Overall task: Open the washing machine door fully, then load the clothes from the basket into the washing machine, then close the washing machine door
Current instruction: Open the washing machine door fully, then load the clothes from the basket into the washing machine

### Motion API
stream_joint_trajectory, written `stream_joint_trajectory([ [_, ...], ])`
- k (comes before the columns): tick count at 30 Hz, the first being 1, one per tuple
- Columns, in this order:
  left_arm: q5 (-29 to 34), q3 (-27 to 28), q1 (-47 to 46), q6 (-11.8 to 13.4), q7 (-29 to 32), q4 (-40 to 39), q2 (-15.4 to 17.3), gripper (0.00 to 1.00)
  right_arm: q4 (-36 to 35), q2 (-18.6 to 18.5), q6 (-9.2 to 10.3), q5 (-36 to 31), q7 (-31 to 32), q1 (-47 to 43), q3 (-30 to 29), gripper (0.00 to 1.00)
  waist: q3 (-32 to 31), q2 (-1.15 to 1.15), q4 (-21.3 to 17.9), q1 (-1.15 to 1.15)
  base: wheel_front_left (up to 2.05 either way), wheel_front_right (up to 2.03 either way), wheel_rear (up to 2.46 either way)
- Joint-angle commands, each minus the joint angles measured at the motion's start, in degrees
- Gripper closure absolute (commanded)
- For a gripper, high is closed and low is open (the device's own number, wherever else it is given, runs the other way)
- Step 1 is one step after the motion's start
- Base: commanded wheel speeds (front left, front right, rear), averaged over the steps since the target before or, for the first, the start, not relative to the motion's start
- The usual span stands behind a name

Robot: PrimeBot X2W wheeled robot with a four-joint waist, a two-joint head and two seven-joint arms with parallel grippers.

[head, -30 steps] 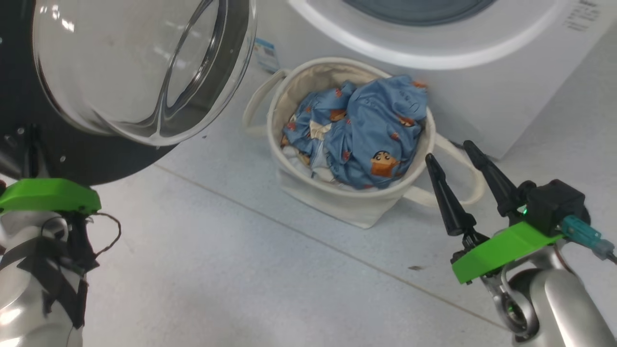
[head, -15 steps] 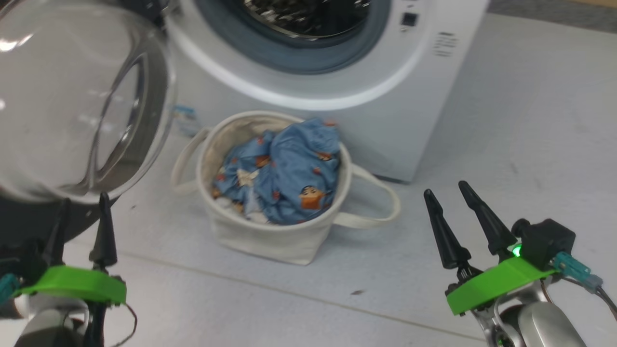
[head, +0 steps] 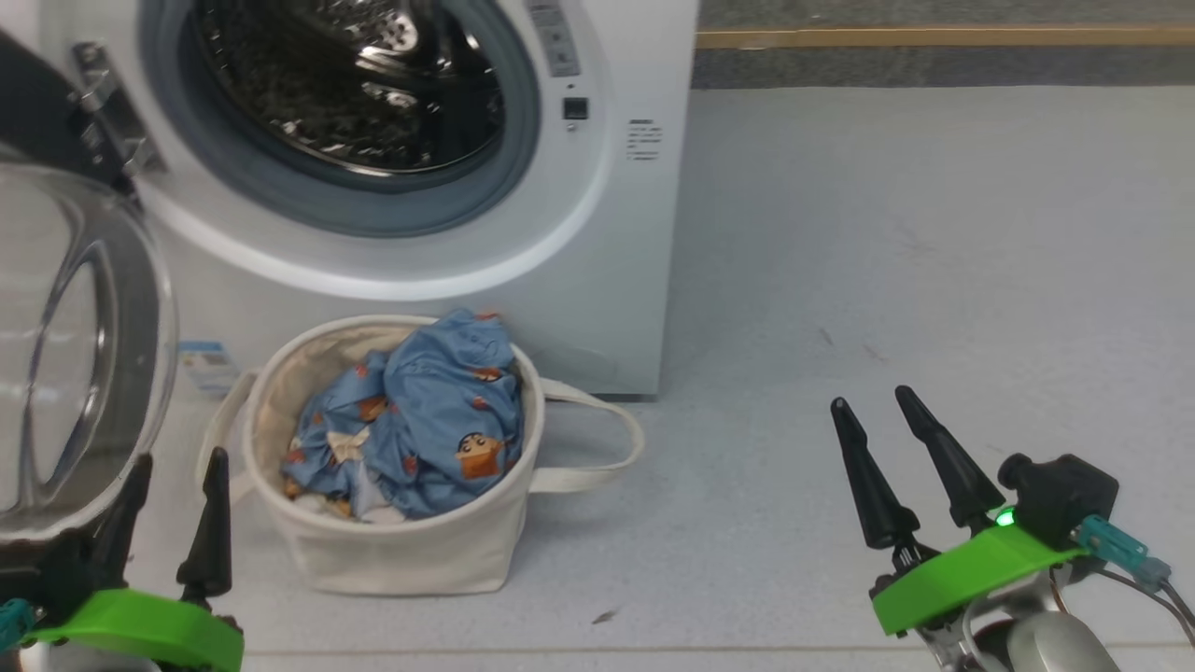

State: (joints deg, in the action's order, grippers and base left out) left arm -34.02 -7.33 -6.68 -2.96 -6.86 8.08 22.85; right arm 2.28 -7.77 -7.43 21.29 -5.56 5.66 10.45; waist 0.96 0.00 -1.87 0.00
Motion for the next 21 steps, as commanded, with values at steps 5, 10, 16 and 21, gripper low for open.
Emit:
stream_joint_trajectory([
  [5,-1.6,2.6,-0.8,0.9,3.1,-4.5,2.8,0.00,-1.2,-0.2,-0.06,0.5,-1.0,1.2,0.3,0.00,-0.7,0.00,-3.2,0.00,0.00,0.00,0.00],
  [10,-1.9,1.8,-0.5,1.0,4.5,-5.5,2.9,0.00,-0.8,-0.1,-0.06,0.7,-1.5,1.3,-0.3,0.00,-0.7,0.00,-4.0,0.00,0.00,0.00,0.00],
  [16,-3.1,1.6,0.3,0.5,5.1,-6.5,3.1,0.00,-0.4,-0.2,-0.06,0.8,-1.8,1.5,-0.8,0.00,-1.0,0.00,-4.6,0.00,0.00,0.00,0.00],
  [21,-3.8,1.2,0.4,0.4,5.8,-6.5,2.9,0.00,-0.2,-0.2,-0.06,0.9,-1.9,1.5,-0.8,0.00,-1.2,0.00,-4.7,0.00,0.00,0.00,0.00],
])
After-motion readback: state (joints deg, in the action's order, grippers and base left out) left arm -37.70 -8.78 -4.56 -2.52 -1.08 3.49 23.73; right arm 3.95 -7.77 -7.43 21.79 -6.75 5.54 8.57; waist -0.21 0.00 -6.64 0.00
